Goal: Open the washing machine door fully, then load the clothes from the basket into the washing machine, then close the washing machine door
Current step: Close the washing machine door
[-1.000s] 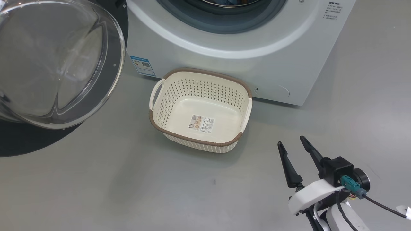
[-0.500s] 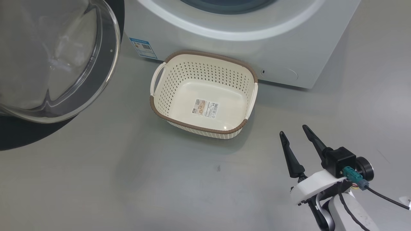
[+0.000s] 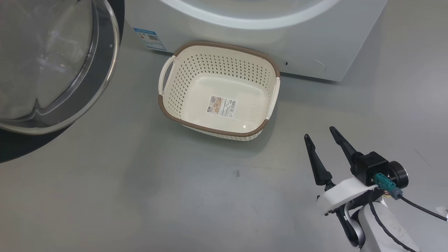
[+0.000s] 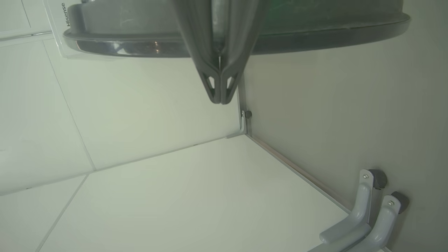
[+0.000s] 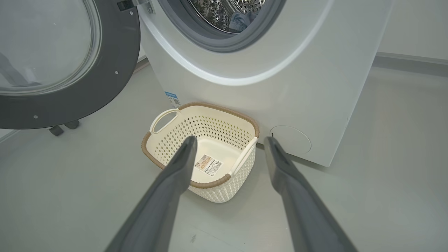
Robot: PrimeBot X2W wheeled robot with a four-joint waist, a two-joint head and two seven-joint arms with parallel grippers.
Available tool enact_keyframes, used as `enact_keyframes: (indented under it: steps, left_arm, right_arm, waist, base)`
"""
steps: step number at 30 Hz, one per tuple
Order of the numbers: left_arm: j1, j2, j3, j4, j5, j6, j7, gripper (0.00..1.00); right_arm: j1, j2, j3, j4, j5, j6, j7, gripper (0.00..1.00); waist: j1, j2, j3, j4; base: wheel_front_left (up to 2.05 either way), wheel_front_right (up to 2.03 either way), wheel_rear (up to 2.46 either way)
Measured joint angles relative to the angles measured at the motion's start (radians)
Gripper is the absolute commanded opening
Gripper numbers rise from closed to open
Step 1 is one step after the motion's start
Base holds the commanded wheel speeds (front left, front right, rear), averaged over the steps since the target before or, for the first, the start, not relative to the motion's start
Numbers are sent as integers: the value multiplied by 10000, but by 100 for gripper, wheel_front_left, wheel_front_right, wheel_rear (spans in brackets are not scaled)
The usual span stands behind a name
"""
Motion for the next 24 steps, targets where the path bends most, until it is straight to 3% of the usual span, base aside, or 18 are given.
enact_keyframes:
  steps: [24]
  left_arm:
    - [-235, 198, -219, 384, -466, 0, 1057, 0]
  right_arm:
    - [-141, -59, -21, 228, -4, -10, 0, 100]
  waist:
    - [0, 0, 20, -142]
  base:
    - [0, 0, 0]
